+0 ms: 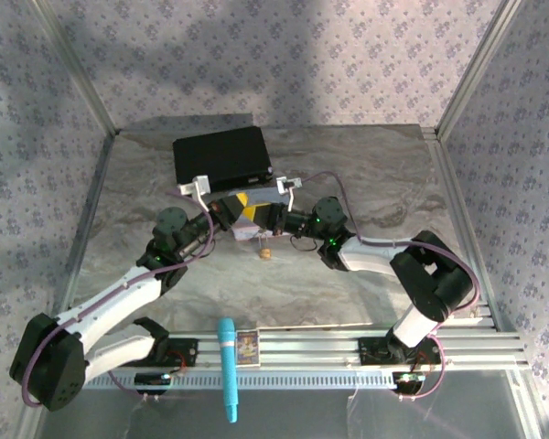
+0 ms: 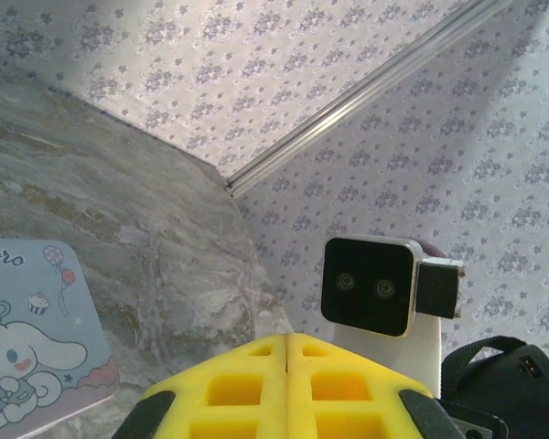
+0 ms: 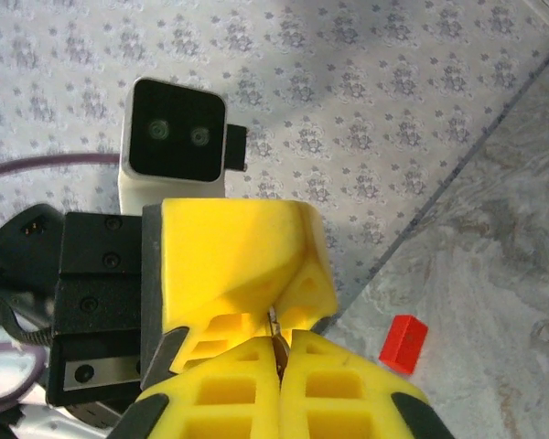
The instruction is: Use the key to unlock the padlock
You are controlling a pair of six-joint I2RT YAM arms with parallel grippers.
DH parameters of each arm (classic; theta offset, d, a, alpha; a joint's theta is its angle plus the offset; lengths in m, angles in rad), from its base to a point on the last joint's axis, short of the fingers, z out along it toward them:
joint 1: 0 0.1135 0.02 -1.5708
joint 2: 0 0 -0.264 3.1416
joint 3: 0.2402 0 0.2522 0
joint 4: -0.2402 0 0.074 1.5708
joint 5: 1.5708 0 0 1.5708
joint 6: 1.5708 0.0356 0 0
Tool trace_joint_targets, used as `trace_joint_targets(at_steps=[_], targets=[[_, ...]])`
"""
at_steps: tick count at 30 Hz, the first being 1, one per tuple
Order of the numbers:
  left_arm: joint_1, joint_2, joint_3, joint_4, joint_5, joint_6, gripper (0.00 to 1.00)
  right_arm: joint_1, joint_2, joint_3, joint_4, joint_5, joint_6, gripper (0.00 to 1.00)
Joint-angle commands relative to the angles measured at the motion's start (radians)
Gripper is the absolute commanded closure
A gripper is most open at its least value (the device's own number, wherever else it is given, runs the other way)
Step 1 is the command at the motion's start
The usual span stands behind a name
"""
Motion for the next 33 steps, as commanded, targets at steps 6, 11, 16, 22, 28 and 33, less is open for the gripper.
trace_joint_targets(at_steps=[6, 11, 16, 22, 28, 33], targets=[[-0.01, -0.018, -0.008, -0.003, -0.025, -0.018, 1.0, -0.014, -0.033, -0.052, -0.003, 0.028, -0.009, 1.0], [-0.008, -0.028, -0.009, -0.077, -0.092, -0.009, 0.73, -0.019, -0.065, -0.065, -0.07, 0.027, -0.046, 1.0], [-0.008, -0.065, 0.024, -0.253, -0.19, 0.031, 0.0, -0.029, -0.119, -0.102, -0.21, 0.078, -0.106, 1.0], [-0.012, -0.059, 0.086, -0.474, -0.26, 0.08, 0.04, -0.025, -0.194, -0.101, -0.542, 0.189, -0.242, 1.0], [-0.075, 0.079, 0.264, -0.796, -0.307, 0.309, 0.17, -0.017, -0.276, -0.055, -0.914, 0.392, -0.392, 1.0], [-0.107, 0.164, 0.273, -0.815, -0.302, 0.331, 0.27, -0.05, -0.302, -0.087, -0.985, 0.436, -0.423, 1.0]])
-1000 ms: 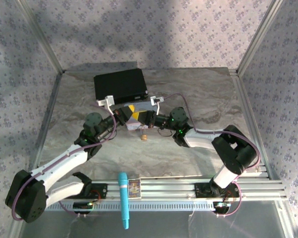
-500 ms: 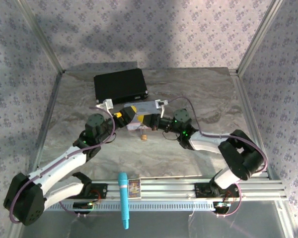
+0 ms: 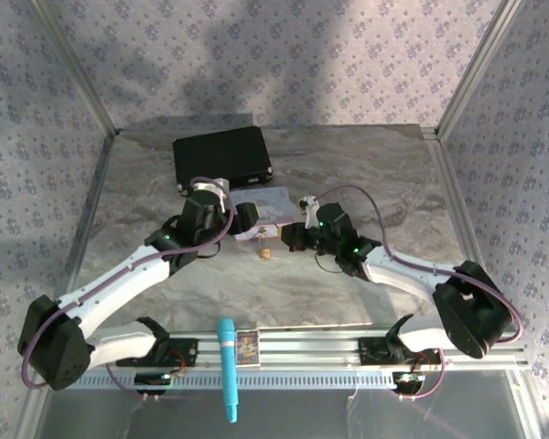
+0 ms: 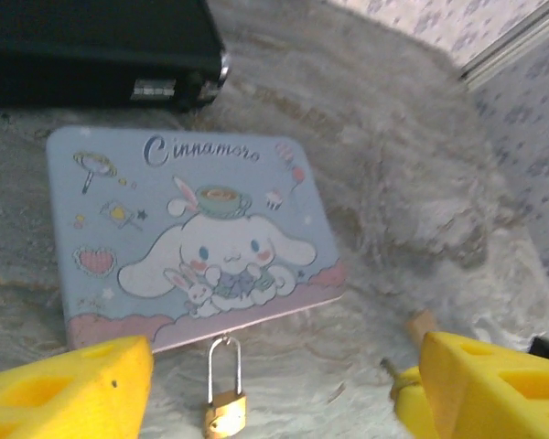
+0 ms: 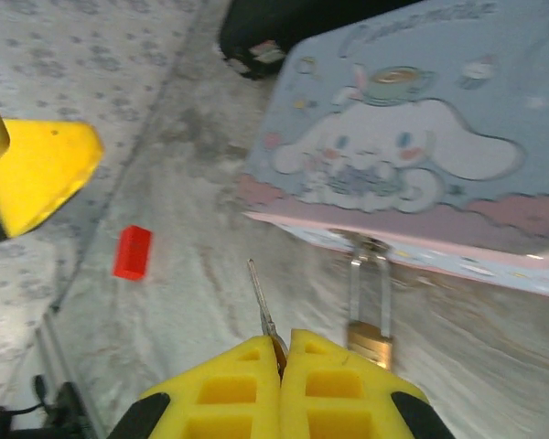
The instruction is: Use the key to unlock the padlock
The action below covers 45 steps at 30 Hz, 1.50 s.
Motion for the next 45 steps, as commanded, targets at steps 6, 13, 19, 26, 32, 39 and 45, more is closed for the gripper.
trace_joint_targets(at_steps=[6, 13, 19, 26, 32, 39, 45], targets=[[-0.062, 0.173, -0.025, 0.016, -0.016, -0.02, 0.38, -0.044, -0.008, -0.009, -0.141, 0.071, -0.062, 1.0], [-0.136, 0.301, -0.052, 0.101, -0.081, -0.088, 0.4, -0.041, -0.004, -0.038, -0.105, 0.051, -0.06, 1.0], [-0.148, 0.394, -0.024, 0.085, -0.152, -0.06, 0.4, -0.035, 0.01, -0.049, -0.078, 0.047, -0.05, 1.0], [-0.148, 0.443, -0.058, 0.199, -0.156, -0.084, 0.48, -0.034, 0.01, -0.066, -0.072, 0.052, -0.05, 1.0], [-0.148, 0.494, -0.035, 0.234, -0.136, -0.096, 0.52, -0.035, 0.02, -0.069, -0.069, 0.042, -0.046, 1.0], [-0.149, 0.511, -0.06, 0.214, -0.17, -0.153, 0.52, -0.035, 0.008, -0.078, -0.073, 0.059, -0.045, 1.0], [-0.154, 0.523, -0.083, 0.267, -0.153, -0.214, 0.69, -0.034, 0.024, -0.074, -0.068, 0.052, -0.037, 1.0]])
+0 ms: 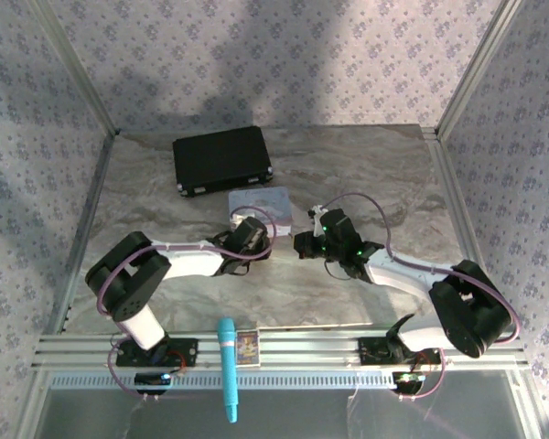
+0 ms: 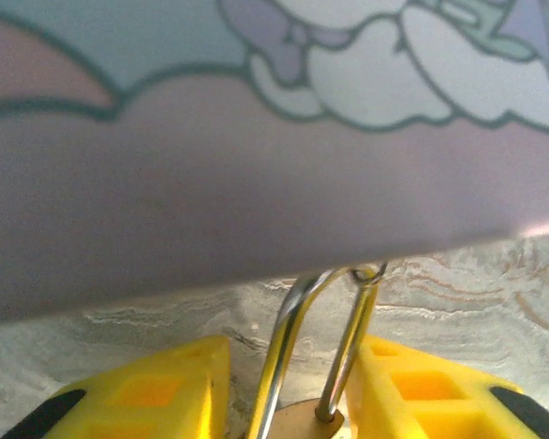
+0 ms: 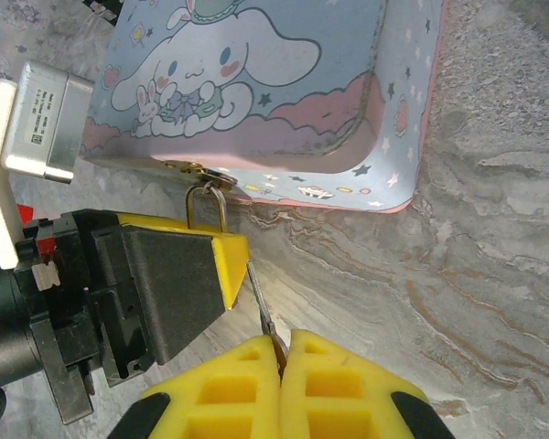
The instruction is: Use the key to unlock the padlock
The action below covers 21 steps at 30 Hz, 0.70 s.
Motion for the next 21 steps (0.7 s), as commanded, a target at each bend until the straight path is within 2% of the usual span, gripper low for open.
trace_joint_targets(at_steps=[1, 3, 5, 12, 17, 21], targets=[[-0.007, 0.021, -0.017, 0.025, -0.017, -0.056, 0.73, 0.007, 0.012, -0.01, 0.007, -0.002, 0.011, 1.0], [-0.008, 0.016, -0.021, 0.031, -0.023, -0.08, 0.8, 0.007, 0.012, -0.015, 0.003, -0.004, 0.015, 1.0], [-0.009, 0.013, -0.02, 0.032, -0.027, -0.104, 0.83, 0.006, 0.011, -0.024, 0.006, -0.006, 0.02, 1.0], [-0.021, 0.021, -0.035, 0.068, -0.041, -0.205, 0.83, 0.002, 0.012, -0.068, 0.047, -0.03, 0.081, 1.0], [-0.027, 0.01, -0.046, 0.127, -0.027, -0.35, 0.83, -0.042, 0.043, -0.127, 0.162, -0.135, 0.2, 1.0], [-0.029, 0.009, -0.036, 0.14, -0.066, -0.442, 0.83, -0.073, 0.057, -0.158, 0.211, -0.2, 0.272, 1.0]])
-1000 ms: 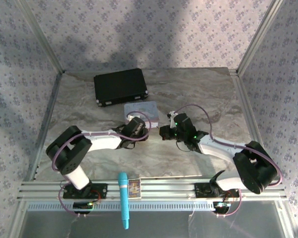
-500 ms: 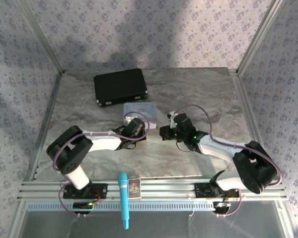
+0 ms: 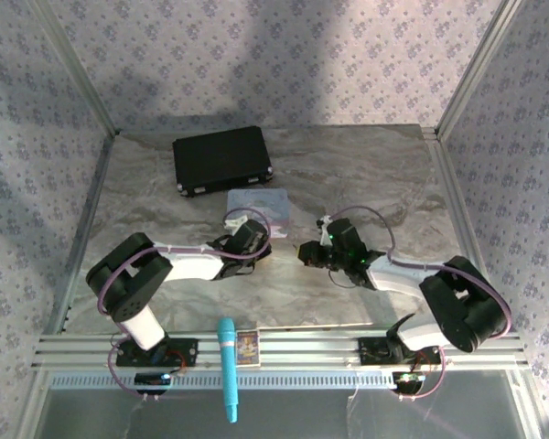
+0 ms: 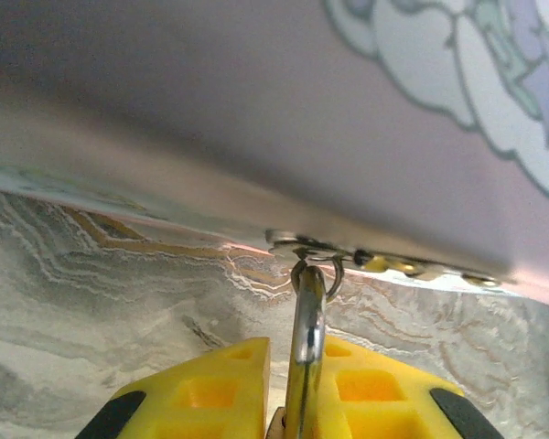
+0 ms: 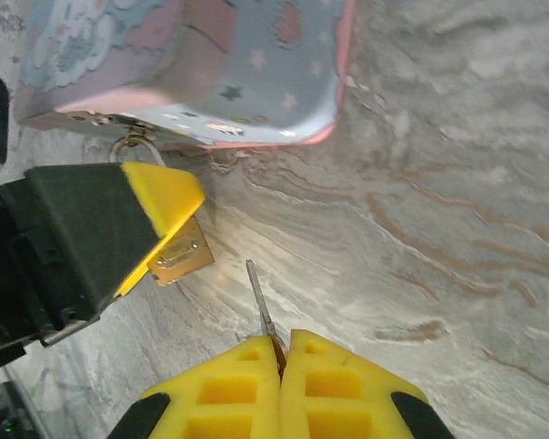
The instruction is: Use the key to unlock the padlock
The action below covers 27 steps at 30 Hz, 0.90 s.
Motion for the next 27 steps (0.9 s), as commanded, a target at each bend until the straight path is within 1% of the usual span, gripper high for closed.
trace_joint_targets(at_steps=[1, 3, 5, 7, 8, 12, 15, 16, 18, 24, 27], targets=[[-0.008, 0.012, 0.001, 0.033, -0.05, -0.133, 0.84, -0.022, 0.018, -0.021, 0.073, -0.089, 0.105, 1.0], [-0.008, 0.022, 0.006, 0.044, -0.059, -0.165, 0.84, -0.037, 0.037, -0.022, 0.087, -0.122, 0.152, 1.0], [-0.012, 0.025, 0.034, 0.018, -0.067, -0.159, 0.85, -0.055, 0.064, -0.02, 0.098, -0.158, 0.208, 1.0], [-0.021, 0.025, 0.062, -0.025, -0.083, -0.181, 0.85, -0.071, 0.095, -0.023, 0.165, -0.202, 0.255, 1.0], [-0.022, 0.027, 0.061, -0.014, -0.08, -0.193, 0.85, -0.073, 0.106, -0.021, 0.189, -0.218, 0.269, 1.0], [-0.021, 0.05, 0.074, 0.01, -0.077, -0.242, 0.86, -0.08, 0.164, 0.025, 0.167, -0.265, 0.258, 1.0], [-0.02, 0.068, 0.085, 0.03, -0.069, -0.256, 0.88, -0.102, 0.218, 0.024, 0.237, -0.321, 0.3, 1.0], [-0.023, 0.073, 0.093, 0.043, -0.069, -0.239, 0.89, -0.112, 0.239, 0.032, 0.239, -0.351, 0.301, 1.0], [-0.024, 0.082, 0.132, -0.007, -0.07, -0.235, 0.91, -0.127, 0.269, 0.039, 0.257, -0.386, 0.3, 1.0], [-0.024, 0.104, 0.144, 0.027, -0.063, -0.26, 0.94, -0.128, 0.318, 0.063, 0.29, -0.425, 0.294, 1.0], [-0.024, 0.119, 0.148, 0.039, -0.05, -0.267, 0.98, -0.124, 0.341, 0.079, 0.314, -0.444, 0.313, 1.0]])
